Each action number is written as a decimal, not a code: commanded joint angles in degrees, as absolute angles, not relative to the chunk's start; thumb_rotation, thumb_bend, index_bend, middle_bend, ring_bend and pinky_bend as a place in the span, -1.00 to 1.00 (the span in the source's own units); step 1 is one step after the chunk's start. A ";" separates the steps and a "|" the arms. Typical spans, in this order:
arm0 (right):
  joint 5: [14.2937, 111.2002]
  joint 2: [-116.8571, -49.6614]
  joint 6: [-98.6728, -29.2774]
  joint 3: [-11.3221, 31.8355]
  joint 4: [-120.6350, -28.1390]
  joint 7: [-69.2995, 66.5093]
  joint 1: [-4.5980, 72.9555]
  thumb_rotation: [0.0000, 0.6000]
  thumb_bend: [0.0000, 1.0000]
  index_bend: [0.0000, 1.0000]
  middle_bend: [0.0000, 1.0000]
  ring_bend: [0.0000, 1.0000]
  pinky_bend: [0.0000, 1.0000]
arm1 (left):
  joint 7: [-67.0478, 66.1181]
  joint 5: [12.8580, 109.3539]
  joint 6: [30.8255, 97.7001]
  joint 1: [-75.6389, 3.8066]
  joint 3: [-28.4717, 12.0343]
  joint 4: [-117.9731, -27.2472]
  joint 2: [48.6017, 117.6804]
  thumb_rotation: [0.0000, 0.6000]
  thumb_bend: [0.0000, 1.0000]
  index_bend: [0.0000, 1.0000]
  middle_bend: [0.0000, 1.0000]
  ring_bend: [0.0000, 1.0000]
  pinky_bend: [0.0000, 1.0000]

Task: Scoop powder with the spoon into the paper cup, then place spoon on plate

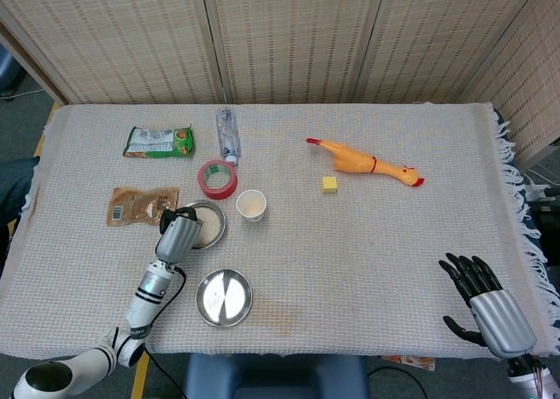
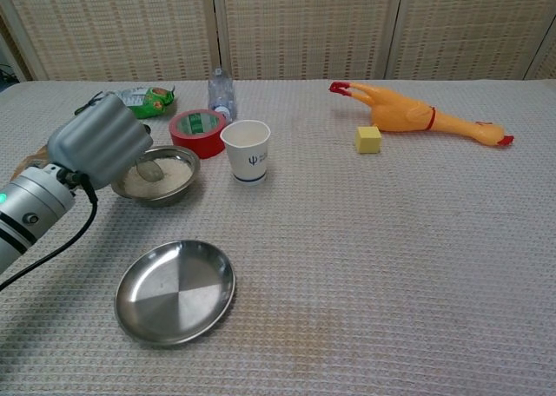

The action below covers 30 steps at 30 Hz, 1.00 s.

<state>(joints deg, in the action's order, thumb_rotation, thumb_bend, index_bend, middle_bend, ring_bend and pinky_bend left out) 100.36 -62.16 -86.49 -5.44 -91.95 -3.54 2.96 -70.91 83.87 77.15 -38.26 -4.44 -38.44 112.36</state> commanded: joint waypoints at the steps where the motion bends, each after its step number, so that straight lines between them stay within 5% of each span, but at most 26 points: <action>1: 100.39 -62.14 -86.55 -5.44 -91.95 -3.60 2.95 1.00 -0.69 -1.00 -1.00 -1.00 -1.00 | -70.69 83.98 76.87 -38.01 -4.31 -38.31 112.50 1.00 -0.21 0.09 1.00 1.00 1.00; 30: 100.16 -62.26 -86.58 -5.31 -91.62 -4.09 3.03 1.00 -0.69 -1.00 -1.00 -1.00 -1.00 | -68.71 77.40 68.89 -37.31 -8.49 -62.50 101.04 1.00 -0.21 0.15 1.00 1.00 1.00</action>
<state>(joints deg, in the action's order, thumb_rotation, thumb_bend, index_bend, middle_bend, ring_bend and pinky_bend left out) 100.15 -62.26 -86.58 -5.31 -91.62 -4.08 3.03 -69.05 78.37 69.70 -37.22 -7.84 -61.21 102.07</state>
